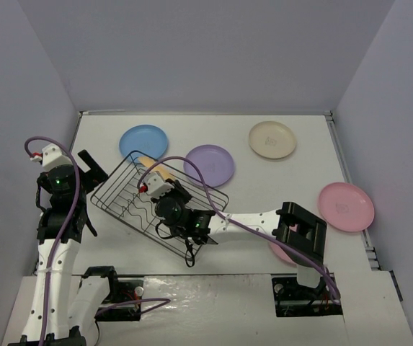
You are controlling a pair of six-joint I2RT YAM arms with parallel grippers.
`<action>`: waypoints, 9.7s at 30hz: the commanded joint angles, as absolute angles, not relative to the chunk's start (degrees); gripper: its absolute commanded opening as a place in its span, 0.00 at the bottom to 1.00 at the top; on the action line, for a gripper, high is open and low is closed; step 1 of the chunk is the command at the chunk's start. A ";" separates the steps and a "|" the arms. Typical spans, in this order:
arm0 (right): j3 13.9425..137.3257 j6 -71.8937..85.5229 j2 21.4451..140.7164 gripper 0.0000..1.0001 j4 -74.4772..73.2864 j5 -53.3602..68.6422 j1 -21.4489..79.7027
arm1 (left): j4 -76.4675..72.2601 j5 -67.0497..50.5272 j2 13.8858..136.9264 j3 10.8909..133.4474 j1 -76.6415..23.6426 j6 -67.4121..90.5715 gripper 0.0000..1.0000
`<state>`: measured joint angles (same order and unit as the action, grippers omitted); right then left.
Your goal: Load the plates into the dish rack
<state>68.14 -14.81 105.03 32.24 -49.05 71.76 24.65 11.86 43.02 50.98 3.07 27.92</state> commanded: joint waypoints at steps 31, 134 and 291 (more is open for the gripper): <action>80.60 -10.95 106.42 0.20 17.17 -24.70 64.60 | 22.32 11.39 42.50 52.82 3.34 28.56 0.97; 68.29 -17.55 102.00 0.00 38.66 -24.66 64.42 | 23.77 16.88 40.96 52.65 3.34 30.32 0.97; 64.02 -78.09 102.13 0.00 76.59 -34.28 79.28 | 18.54 -11.25 57.22 55.02 18.81 29.00 0.97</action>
<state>62.37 -75.10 102.13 65.58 -32.95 78.87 20.40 -11.70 58.48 52.80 18.41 29.32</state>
